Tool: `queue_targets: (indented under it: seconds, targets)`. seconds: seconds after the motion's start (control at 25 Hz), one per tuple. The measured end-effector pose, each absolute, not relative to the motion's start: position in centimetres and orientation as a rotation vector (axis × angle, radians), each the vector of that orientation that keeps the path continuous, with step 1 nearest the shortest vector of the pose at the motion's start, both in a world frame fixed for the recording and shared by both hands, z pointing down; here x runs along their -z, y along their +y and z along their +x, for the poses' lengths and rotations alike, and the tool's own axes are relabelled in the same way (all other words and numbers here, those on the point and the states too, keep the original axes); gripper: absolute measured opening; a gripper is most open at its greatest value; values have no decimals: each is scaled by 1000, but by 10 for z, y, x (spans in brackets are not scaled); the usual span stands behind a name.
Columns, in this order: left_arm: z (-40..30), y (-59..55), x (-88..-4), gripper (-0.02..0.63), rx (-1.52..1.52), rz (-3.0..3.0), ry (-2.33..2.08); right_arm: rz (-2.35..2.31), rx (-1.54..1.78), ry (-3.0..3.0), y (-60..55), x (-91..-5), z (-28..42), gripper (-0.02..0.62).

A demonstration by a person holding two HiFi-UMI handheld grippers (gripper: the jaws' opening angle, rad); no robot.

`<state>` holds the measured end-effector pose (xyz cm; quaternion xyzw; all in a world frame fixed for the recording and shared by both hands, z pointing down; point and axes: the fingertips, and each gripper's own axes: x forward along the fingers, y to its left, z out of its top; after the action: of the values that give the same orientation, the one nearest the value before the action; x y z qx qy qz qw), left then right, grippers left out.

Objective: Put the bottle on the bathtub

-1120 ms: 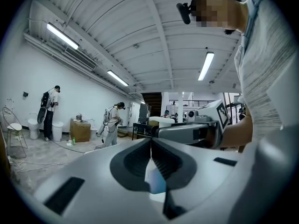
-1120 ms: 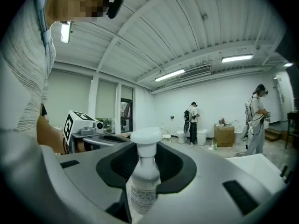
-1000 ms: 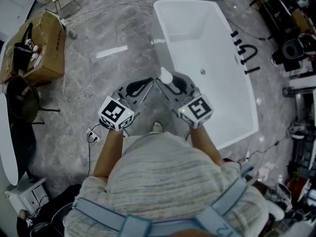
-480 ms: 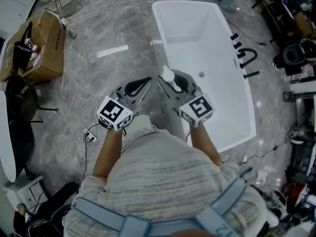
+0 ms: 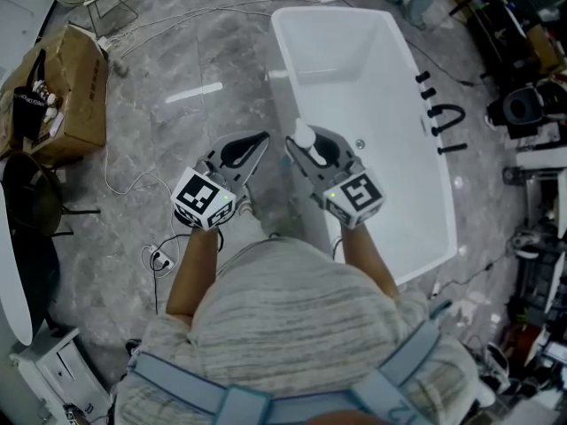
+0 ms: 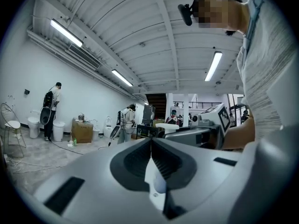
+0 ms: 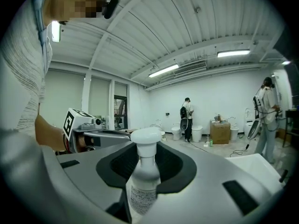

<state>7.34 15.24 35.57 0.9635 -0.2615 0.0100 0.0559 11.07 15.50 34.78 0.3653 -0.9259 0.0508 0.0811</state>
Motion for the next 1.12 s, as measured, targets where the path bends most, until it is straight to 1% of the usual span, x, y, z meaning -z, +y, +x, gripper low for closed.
queue_targets:
  seconds: [0.4, 0.72, 0.88, 1.12]
  targets:
    - [12, 40, -349, 3, -16, 2924, -771, 1091, -104, -2767, 34, -334, 47, 114]
    - [-19, -20, -348, 3, 13, 2928, -769, 1090, -66, -2778, -22, -327, 17, 114]
    - [-21, -37, -356, 3, -18, 2925, -740, 1073, -87, -2765, -41, -335, 9, 114]
    - [-13, -74, -365, 3, -61, 2904, -719, 1065, -141, -2749, -82, -348, 19, 114]
